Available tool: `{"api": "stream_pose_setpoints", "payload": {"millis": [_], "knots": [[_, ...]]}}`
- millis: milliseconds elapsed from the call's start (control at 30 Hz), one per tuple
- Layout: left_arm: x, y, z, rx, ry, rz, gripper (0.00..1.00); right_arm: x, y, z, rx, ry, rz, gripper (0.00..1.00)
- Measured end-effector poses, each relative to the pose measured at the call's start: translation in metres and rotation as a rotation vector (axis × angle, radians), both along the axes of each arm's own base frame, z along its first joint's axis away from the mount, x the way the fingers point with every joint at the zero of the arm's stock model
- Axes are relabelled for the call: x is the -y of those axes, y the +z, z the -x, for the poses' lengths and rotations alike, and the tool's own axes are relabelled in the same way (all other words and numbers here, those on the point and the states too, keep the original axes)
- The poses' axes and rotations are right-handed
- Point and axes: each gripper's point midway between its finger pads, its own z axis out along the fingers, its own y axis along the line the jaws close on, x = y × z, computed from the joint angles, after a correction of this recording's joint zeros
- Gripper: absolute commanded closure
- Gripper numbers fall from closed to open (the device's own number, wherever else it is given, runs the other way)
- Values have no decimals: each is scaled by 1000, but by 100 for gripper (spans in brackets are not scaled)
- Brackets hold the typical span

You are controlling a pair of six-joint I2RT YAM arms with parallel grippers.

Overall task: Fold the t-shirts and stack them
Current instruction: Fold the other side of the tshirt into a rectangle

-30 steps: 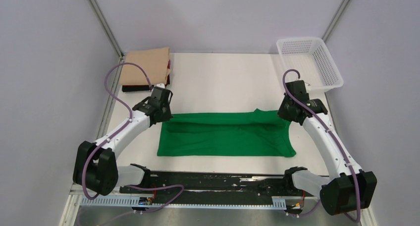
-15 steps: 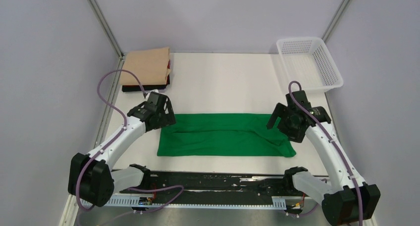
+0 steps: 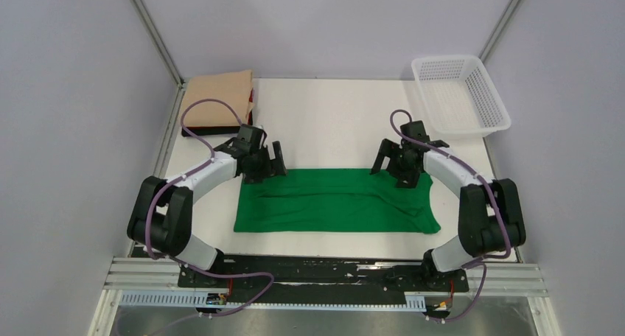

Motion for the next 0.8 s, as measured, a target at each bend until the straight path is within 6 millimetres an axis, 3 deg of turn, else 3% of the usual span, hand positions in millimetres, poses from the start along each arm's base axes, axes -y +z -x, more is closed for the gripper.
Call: {"api": "stream_pose_setpoints", "payload": {"millis": [133, 333, 433, 567, 800], "knots": [[-3, -35, 18, -104, -9, -18, 0, -9, -23, -9, -50, 47, -21, 6], [-2, -35, 15, -92, 5, -11, 0, -27, -18, -5, -46, 125, -127, 8], [-3, -35, 15, -90, 11, -15, 0, -38, -7, 18, -55, 172, -212, 7], [-5, -35, 13, -89, 18, -26, 0, -51, 9, 65, -99, 233, -310, 7], [-12, -36, 13, -92, 38, -67, 0, -68, 11, 141, -236, 345, -373, 6]]}}
